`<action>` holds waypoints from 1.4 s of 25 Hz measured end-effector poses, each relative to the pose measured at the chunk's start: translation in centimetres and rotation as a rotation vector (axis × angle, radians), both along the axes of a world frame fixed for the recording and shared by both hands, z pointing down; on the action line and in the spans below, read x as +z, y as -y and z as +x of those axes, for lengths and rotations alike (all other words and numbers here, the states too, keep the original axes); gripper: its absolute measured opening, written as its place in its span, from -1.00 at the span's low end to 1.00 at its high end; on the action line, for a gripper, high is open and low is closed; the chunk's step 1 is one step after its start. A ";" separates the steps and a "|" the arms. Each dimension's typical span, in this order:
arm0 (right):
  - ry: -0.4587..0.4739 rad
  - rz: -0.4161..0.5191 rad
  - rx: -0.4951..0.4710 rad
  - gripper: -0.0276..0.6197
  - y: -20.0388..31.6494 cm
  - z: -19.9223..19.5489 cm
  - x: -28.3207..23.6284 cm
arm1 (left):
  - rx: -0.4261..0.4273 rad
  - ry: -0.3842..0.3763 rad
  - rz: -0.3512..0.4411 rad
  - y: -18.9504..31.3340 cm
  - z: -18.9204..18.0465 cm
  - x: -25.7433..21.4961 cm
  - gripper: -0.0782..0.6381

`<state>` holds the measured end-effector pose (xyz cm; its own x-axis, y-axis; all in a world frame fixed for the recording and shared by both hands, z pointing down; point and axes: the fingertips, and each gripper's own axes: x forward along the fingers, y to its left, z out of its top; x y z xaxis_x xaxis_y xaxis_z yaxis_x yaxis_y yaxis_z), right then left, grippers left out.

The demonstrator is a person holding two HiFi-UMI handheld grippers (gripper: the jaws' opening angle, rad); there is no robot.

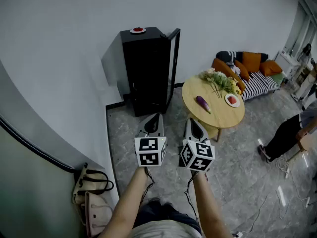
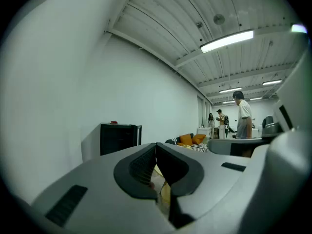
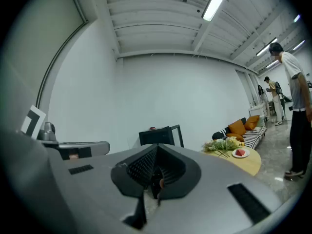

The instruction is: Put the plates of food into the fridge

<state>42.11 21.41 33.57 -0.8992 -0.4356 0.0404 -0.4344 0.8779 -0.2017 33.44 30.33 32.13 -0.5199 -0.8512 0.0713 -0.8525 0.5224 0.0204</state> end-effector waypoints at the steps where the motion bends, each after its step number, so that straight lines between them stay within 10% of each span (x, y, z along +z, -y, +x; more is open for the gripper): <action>1: 0.000 0.001 0.000 -0.88 0.1 0.0 -0.1 | -0.001 0.004 -0.004 0.1 -0.1 -0.1 -0.76; 35: -0.024 -0.070 -0.023 -0.87 5.5 5.7 6.6 | -0.010 -0.083 -0.083 4.7 3.5 6.9 -0.76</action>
<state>47.83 15.91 40.15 -0.9074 -0.4103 0.0913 -0.4196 0.8717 -0.2529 36.97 25.60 38.99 -0.5178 -0.8353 0.1846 -0.8443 0.5338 0.0474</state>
